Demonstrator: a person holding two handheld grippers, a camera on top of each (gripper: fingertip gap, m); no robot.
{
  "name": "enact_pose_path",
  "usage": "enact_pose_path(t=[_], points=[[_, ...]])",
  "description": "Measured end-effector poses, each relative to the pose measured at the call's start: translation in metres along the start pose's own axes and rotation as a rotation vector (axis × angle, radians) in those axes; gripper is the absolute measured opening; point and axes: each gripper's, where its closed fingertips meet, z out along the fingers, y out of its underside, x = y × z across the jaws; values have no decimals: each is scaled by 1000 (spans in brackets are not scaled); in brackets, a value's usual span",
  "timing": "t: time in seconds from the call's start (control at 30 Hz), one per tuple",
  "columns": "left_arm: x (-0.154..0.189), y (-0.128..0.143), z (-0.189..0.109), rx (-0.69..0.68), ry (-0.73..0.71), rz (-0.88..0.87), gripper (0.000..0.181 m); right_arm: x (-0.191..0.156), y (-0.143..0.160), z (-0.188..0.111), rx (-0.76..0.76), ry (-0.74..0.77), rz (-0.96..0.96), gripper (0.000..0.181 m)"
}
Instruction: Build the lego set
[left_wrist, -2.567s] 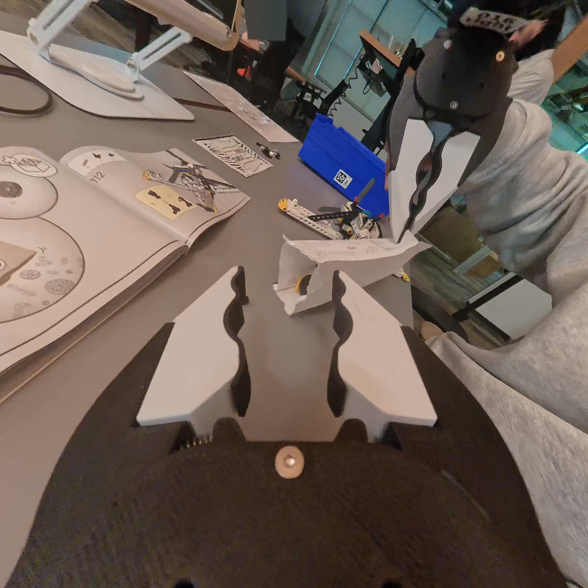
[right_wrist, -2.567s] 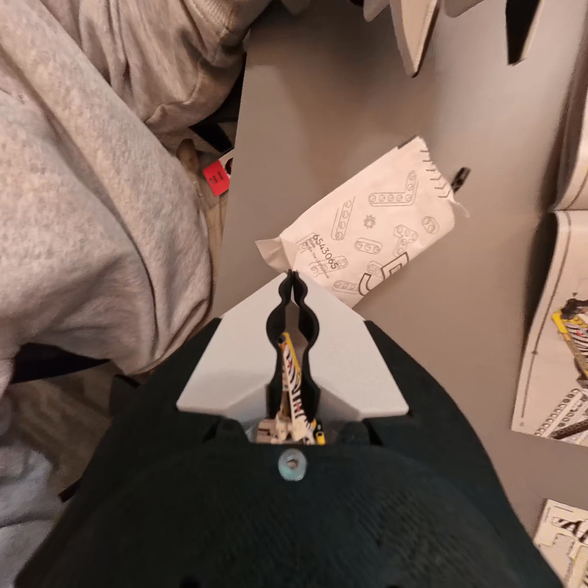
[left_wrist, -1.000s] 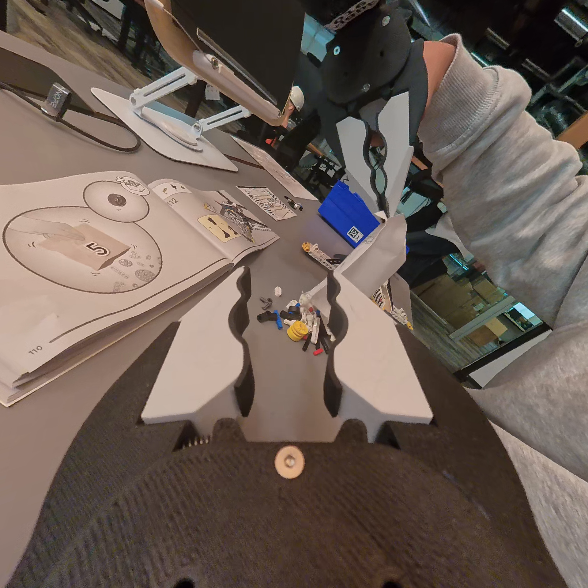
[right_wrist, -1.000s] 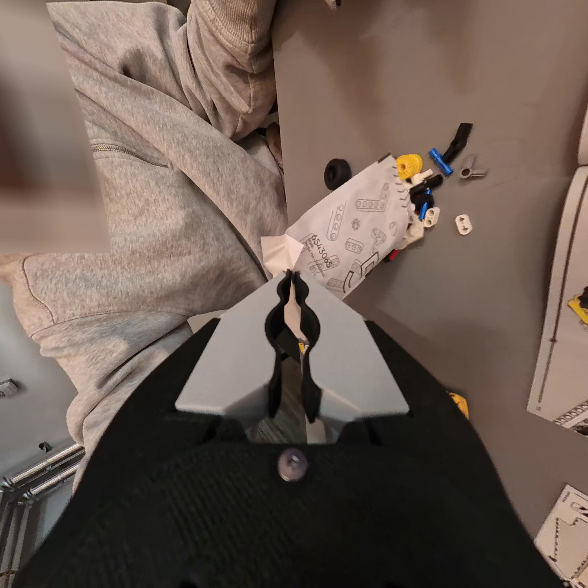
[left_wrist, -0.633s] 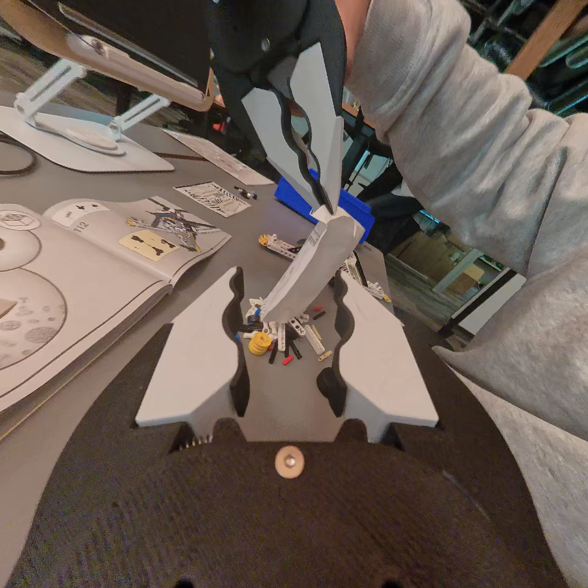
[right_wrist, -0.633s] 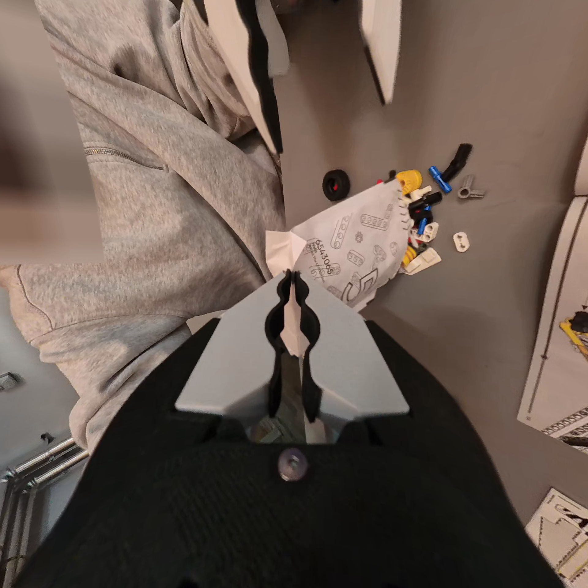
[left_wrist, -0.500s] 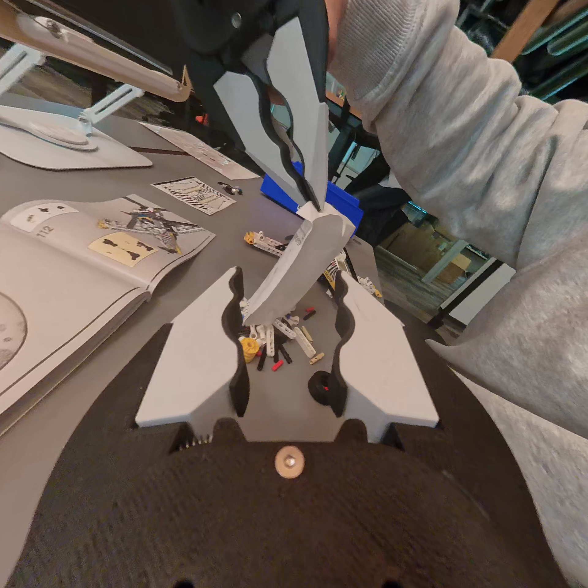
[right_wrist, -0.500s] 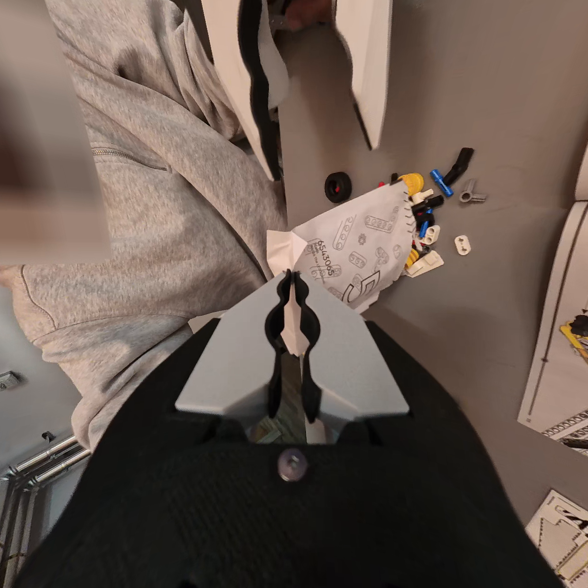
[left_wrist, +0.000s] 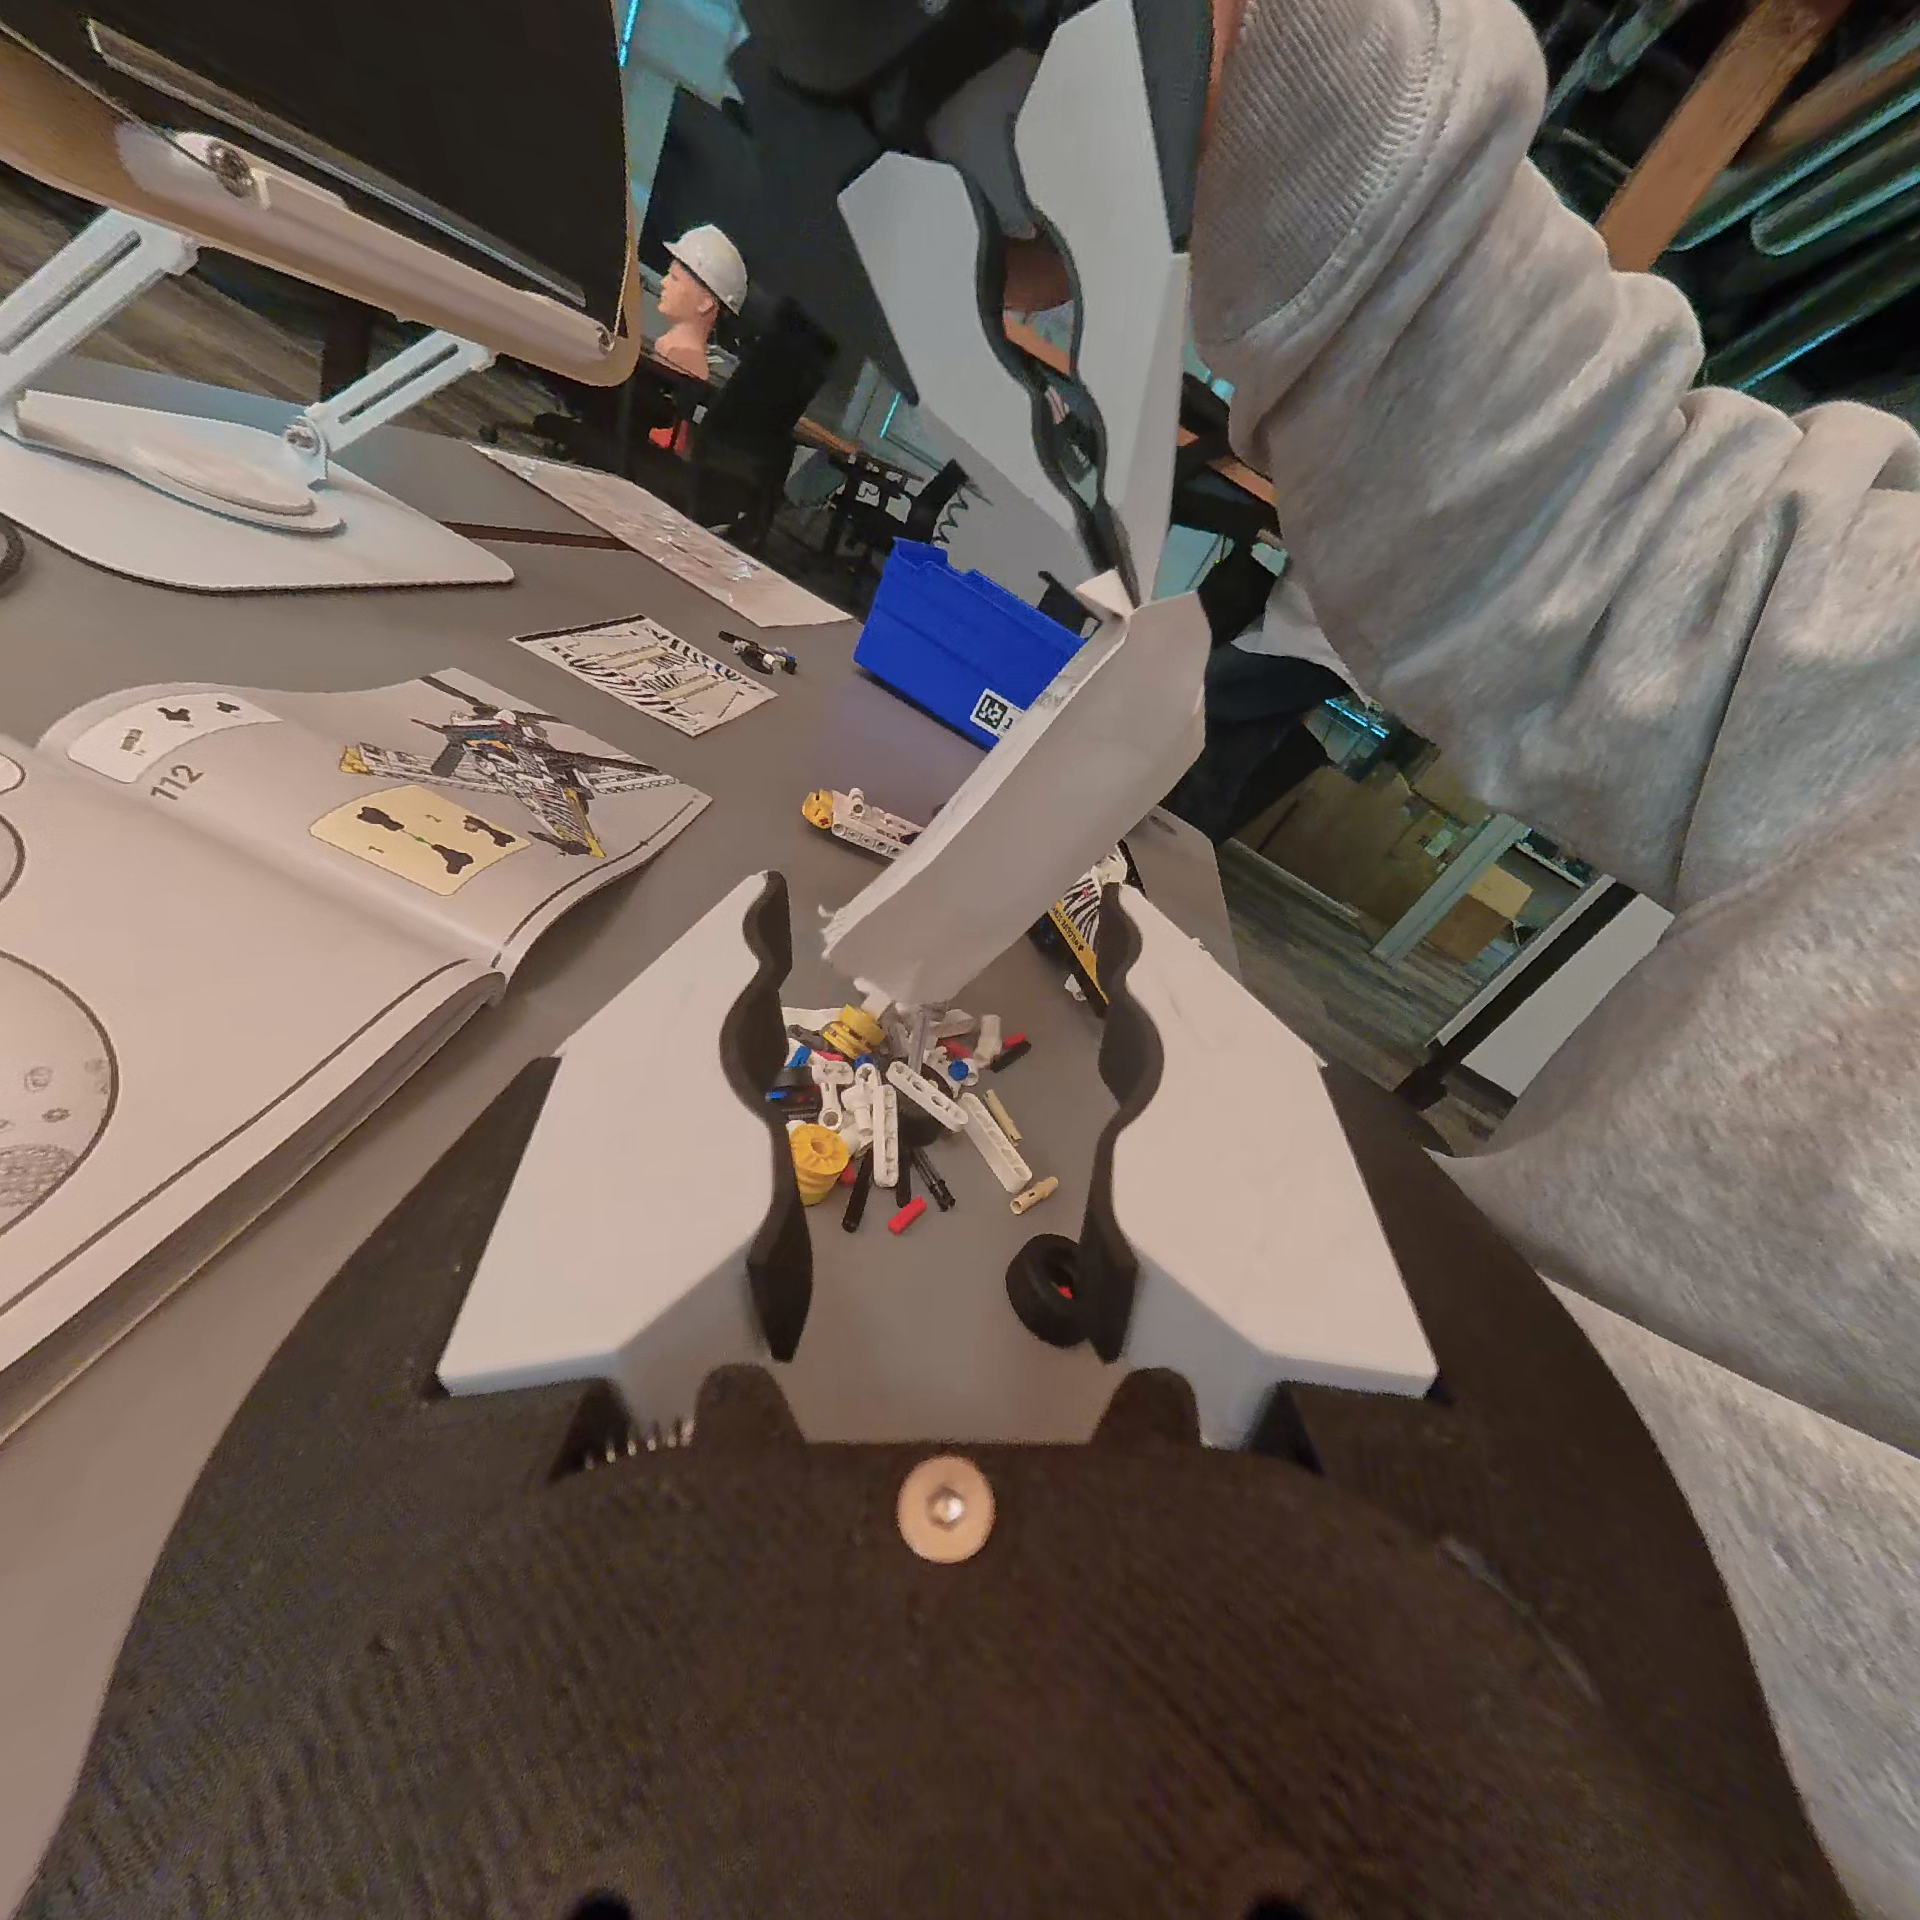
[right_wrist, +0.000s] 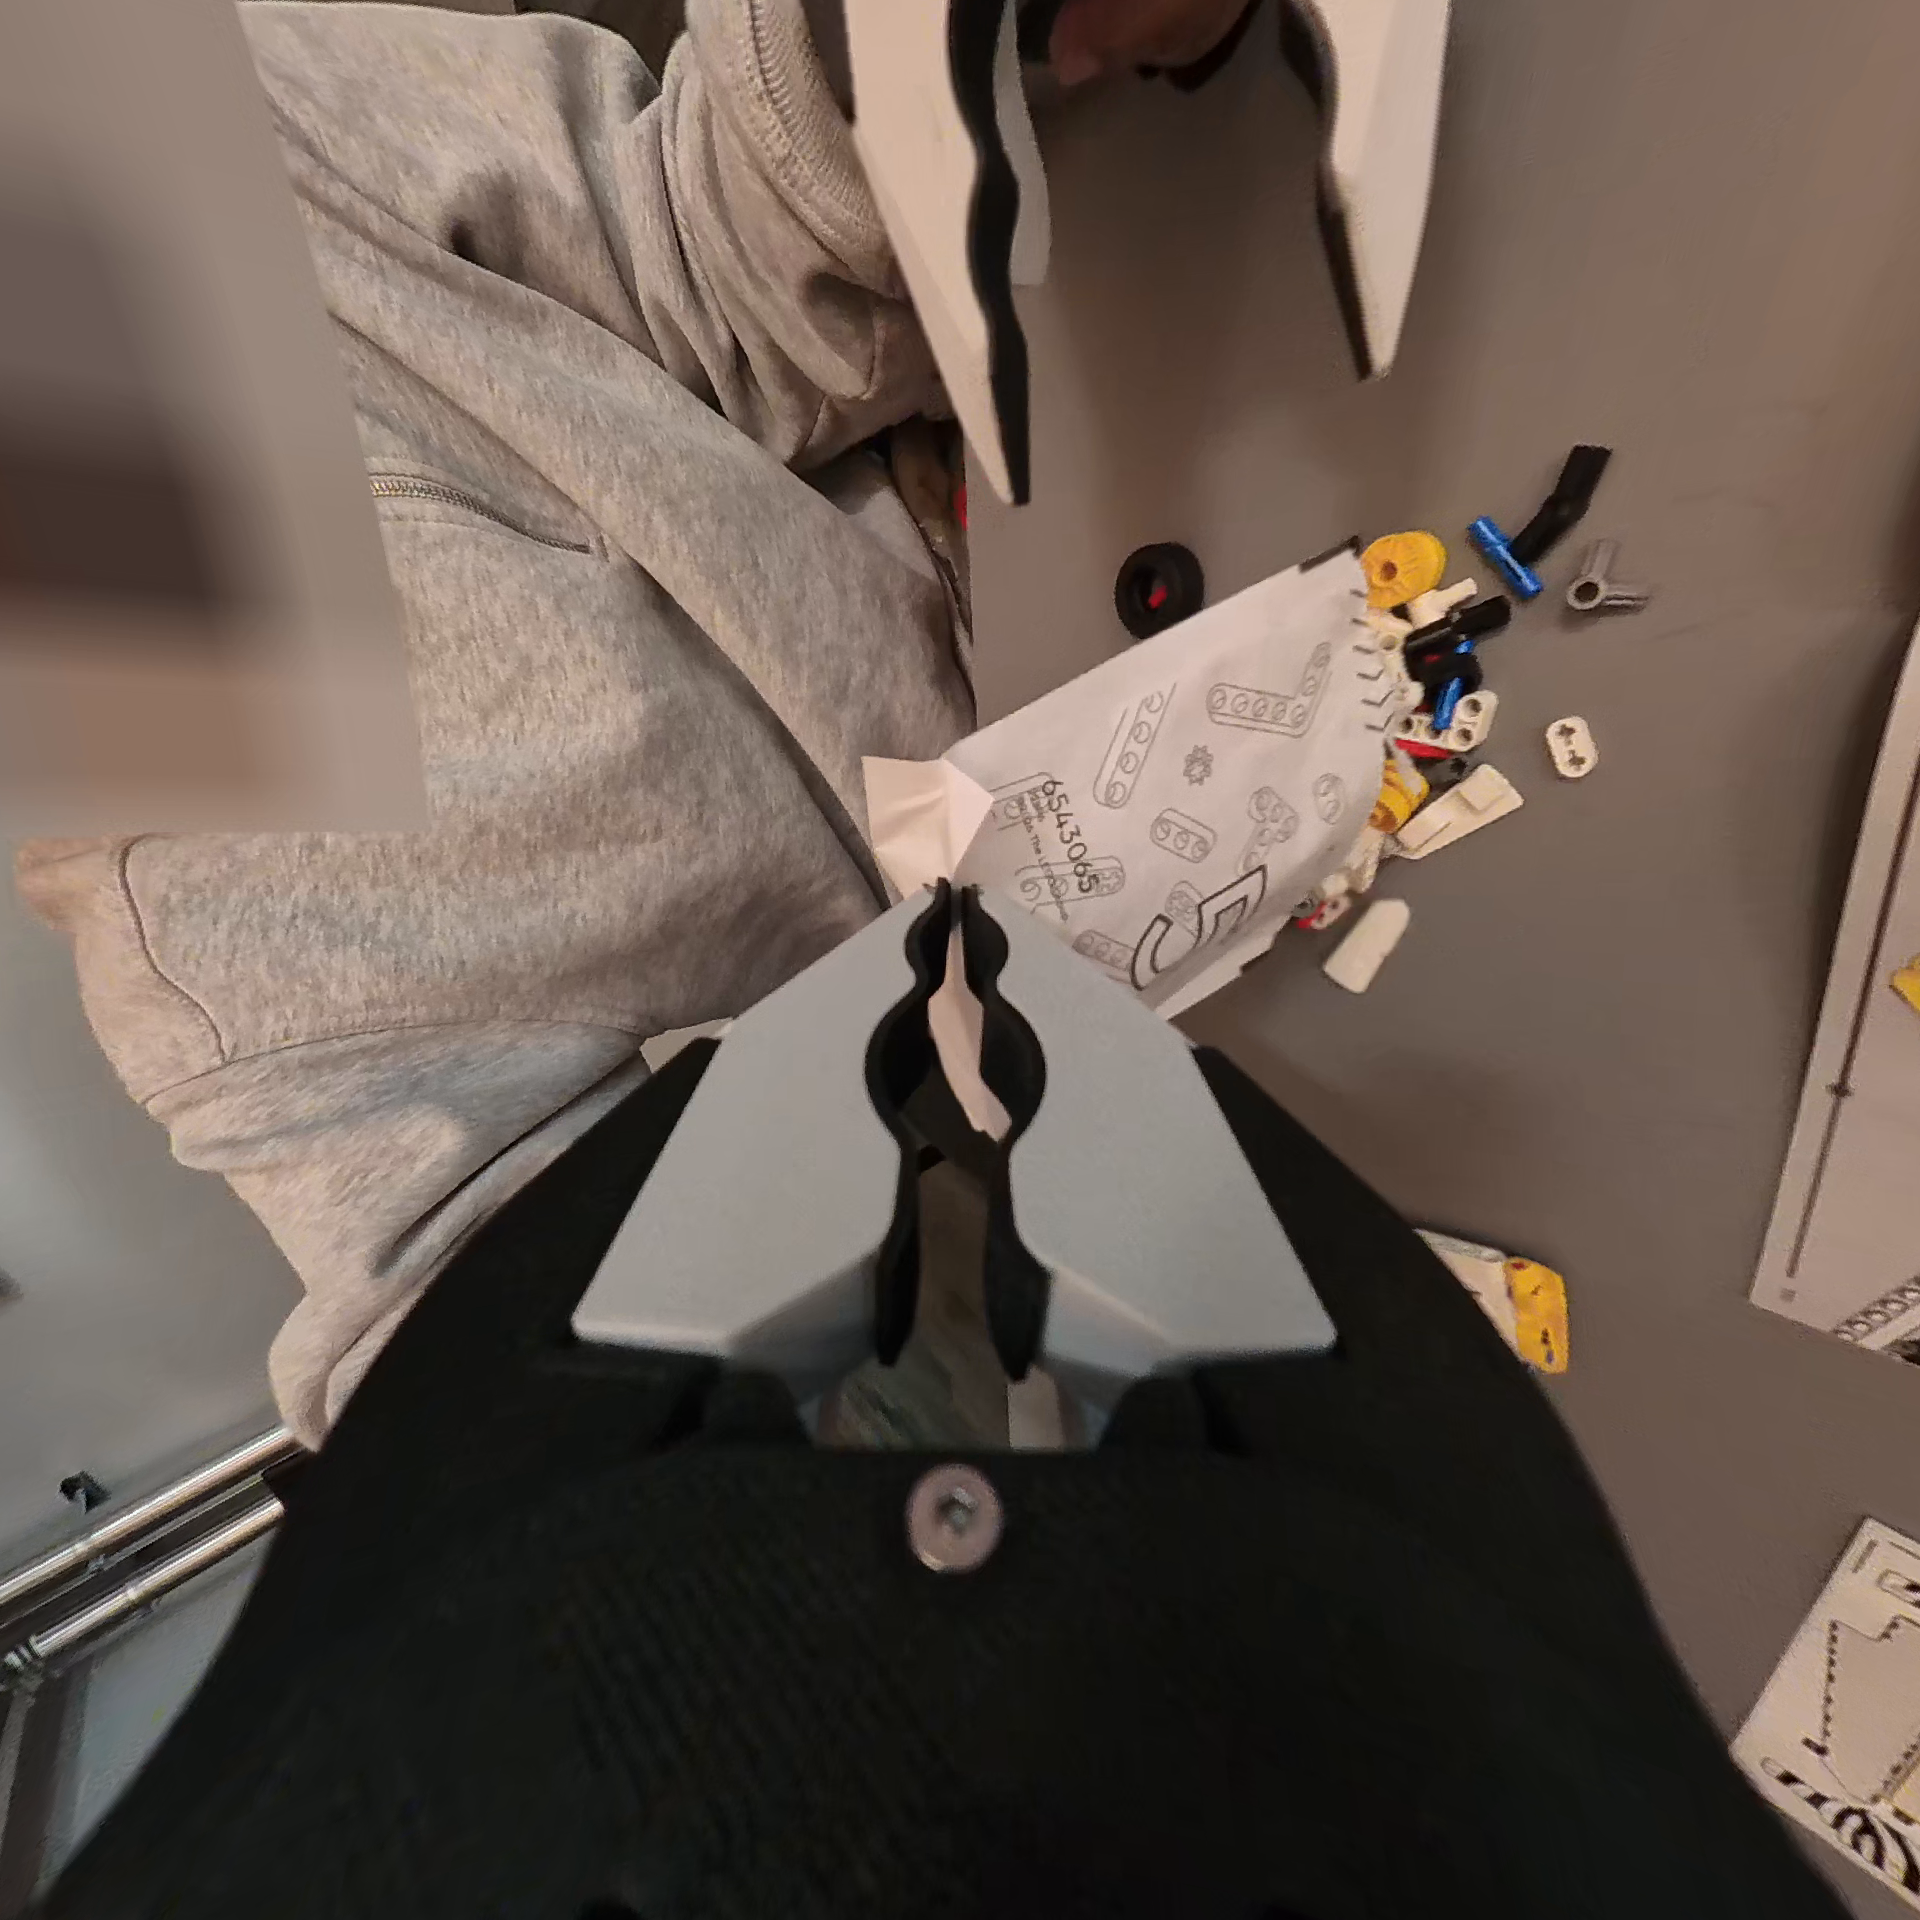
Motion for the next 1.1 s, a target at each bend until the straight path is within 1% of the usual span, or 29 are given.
enact_pose_path(t=[0.2,0.3,0.37,0.47,0.53,0.7,0.77,0.8,0.83,0.87,0.93,1.0,1.1], points=[[-1,0,0,0,-1,-4,57,-10,1,-10,34,45,-36,0],[-2,-2,-2,9,-10,-2,57,-19,-4,-15,88,35,-85,0],[-3,-4,-3,22,-14,-6,56,-17,-1,-15,84,54,-84,0],[-3,-7,-6,43,-15,-7,56,-17,-5,-13,125,45,-115,0],[0,-10,-7,59,-6,11,57,-9,0,-8,98,51,-84,0],[4,-10,-5,55,6,41,61,-11,-9,-3,138,52,-158,0],[4,-9,-5,51,1,40,61,-9,-17,-7,182,98,-199,0],[3,-10,-5,55,-2,39,61,-6,-14,-6,164,107,-190,0],[2,-12,-6,63,-6,38,62,-7,-11,-3,145,88,-176,0],[1,-14,-8,74,-10,36,62,-10,-12,-3,157,73,-179,0],[-1,-18,-12,102,-22,29,62,-7,-14,-7,191,115,-204,0],[-5,-22,-17,132,-36,11,62,-3,-8,-3,176,122,-186,0],[-13,-28,-24,179,-69,-14,63,-11,-6,-2,216,150,-224,0]])
